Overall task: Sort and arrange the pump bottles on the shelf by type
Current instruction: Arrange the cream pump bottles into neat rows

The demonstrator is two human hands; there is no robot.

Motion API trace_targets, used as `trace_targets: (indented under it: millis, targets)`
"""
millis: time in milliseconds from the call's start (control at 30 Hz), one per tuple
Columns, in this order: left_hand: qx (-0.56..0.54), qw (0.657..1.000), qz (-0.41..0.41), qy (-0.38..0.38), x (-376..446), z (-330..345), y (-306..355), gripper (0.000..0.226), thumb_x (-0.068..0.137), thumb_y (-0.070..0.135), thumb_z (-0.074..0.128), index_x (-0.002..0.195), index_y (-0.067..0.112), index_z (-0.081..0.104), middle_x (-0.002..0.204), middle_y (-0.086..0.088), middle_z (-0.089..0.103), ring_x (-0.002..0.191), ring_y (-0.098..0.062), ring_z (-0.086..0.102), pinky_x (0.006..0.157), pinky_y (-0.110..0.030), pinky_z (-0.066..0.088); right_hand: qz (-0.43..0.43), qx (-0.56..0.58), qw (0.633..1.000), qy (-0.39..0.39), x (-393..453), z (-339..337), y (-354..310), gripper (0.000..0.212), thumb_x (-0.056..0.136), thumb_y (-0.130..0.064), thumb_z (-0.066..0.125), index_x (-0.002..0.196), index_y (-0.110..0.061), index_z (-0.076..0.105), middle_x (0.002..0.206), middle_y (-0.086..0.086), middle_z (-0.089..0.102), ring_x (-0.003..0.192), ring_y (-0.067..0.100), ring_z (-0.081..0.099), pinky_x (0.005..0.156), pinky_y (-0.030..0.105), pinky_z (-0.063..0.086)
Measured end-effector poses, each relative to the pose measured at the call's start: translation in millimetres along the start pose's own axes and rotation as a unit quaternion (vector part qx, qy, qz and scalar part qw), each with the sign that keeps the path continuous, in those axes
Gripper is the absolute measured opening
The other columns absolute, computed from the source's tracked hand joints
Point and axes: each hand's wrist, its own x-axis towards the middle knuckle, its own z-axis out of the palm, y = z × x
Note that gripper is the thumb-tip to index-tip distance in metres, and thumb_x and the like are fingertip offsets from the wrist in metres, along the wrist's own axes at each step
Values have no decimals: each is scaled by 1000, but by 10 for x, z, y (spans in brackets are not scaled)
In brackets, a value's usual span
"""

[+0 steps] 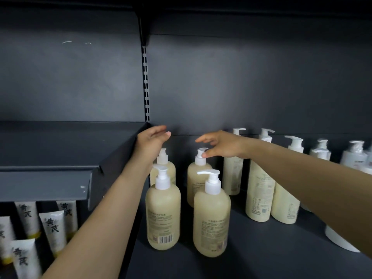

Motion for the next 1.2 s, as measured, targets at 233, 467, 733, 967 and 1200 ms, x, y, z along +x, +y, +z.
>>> trace_targets:
  millis: [233, 467, 733, 967, 1200]
  targets:
    - [-21, 996, -50, -76, 15, -74, -172, 39, 89, 13, 57, 128, 17, 55, 126, 2, 58, 109, -10, 53, 89, -20, 38, 1, -58, 998, -8, 100, 111, -2, 38, 87, -10, 65, 124, -18, 62, 128, 1, 60, 110, 8, 53, 98, 20, 37]
    - [123, 989, 16, -79, 142, -120, -392, 39, 87, 1, 55, 124, 15, 58, 126, -7, 58, 108, -11, 52, 88, -22, 36, -16, -123, 992, 26, 135, 107, -49, 27, 88, -15, 63, 114, -13, 68, 119, 3, 67, 113, 14, 59, 86, 16, 36]
    - [243, 958, 130, -75, 183, -178, -597, 35, 86, -6, 54, 118, 5, 63, 122, -12, 61, 101, -14, 53, 88, -19, 38, -31, -124, 991, 32, 174, 98, -29, 24, 87, -14, 63, 109, -12, 71, 115, 3, 69, 105, 12, 59, 87, 18, 39]
    - [201, 972, 122, -26, 255, -75, -656, 32, 85, -3, 56, 115, 5, 64, 110, -13, 69, 104, -23, 63, 86, -20, 42, -24, -139, 989, 48, 234, 132, -21, 21, 85, -18, 65, 105, -14, 72, 110, 2, 70, 97, 9, 59, 84, 19, 41]
    - [115, 985, 129, -10, 239, -65, -732, 44, 80, -2, 65, 123, 5, 54, 98, -8, 64, 77, 11, 61, 68, 3, 42, -12, -197, 976, 93, 272, 152, -15, 18, 86, -26, 65, 71, -15, 68, 62, -11, 52, 67, 11, 48, 52, 12, 31]
